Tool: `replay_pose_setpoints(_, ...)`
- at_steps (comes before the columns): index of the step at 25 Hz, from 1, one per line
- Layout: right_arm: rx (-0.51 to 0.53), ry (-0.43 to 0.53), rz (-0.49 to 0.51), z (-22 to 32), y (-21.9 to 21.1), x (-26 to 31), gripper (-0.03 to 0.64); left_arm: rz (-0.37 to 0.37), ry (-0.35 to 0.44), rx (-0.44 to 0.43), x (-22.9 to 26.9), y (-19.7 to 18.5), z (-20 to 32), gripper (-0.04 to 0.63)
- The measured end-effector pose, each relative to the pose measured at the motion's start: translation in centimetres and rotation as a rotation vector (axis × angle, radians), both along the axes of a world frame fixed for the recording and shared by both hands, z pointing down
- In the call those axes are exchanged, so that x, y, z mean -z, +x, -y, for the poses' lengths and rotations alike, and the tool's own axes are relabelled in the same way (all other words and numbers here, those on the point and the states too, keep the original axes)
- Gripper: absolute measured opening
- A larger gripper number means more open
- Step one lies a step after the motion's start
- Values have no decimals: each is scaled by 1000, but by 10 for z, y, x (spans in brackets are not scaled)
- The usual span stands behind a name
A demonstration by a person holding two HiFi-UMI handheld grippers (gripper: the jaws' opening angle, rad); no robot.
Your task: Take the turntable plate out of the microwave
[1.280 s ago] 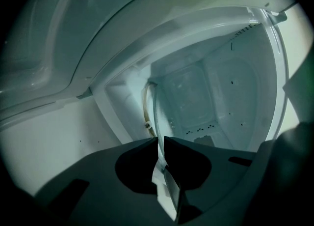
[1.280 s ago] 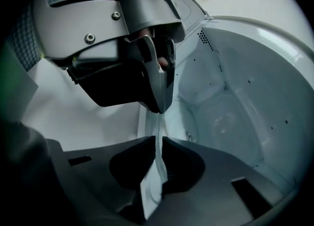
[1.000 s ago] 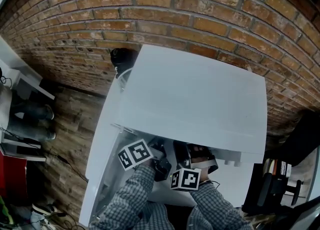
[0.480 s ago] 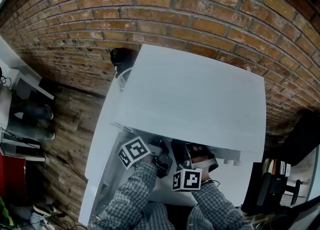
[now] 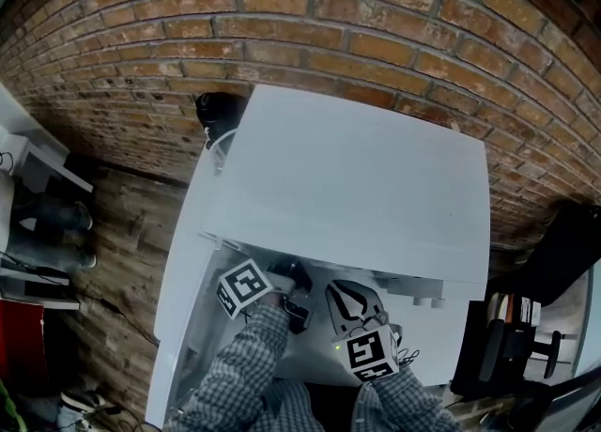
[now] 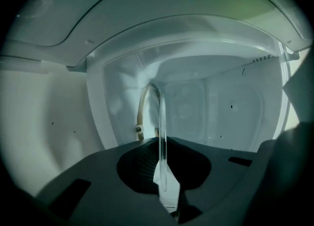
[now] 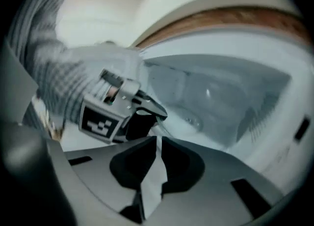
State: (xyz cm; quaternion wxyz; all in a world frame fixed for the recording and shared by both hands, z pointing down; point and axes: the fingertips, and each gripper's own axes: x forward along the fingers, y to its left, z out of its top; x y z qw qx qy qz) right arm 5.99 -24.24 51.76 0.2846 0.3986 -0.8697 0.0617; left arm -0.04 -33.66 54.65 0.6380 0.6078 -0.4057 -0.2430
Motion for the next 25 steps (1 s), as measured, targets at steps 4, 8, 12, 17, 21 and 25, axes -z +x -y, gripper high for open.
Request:
replay_pose_setpoints(4,-268,-331,599,-2,11,-5,41,-21,3,-3,0,0,-6,34)
replay_pose_setpoints(8,-473,-488,1144,12,25,-4,147,-44,21,-8,3,0,-12,34)
replay_pose_setpoints(12,-629,-495,1408,27,47,-9,147,-81,49,-17,9,1,-16,35)
replay_pose_setpoints(17,-658,-495,1464,37,48,-15,133,-114,37,-14,8,-2,-28,35)
replay_pose_setpoints(21,-692,-496,1503,42,51,-22,133,-121,34,-12,5,-4,-37,35)
replay_pose_setpoints(25,-683,-491,1520,50,52,-24,118,-162,66,-5,12,-2,-36,35)
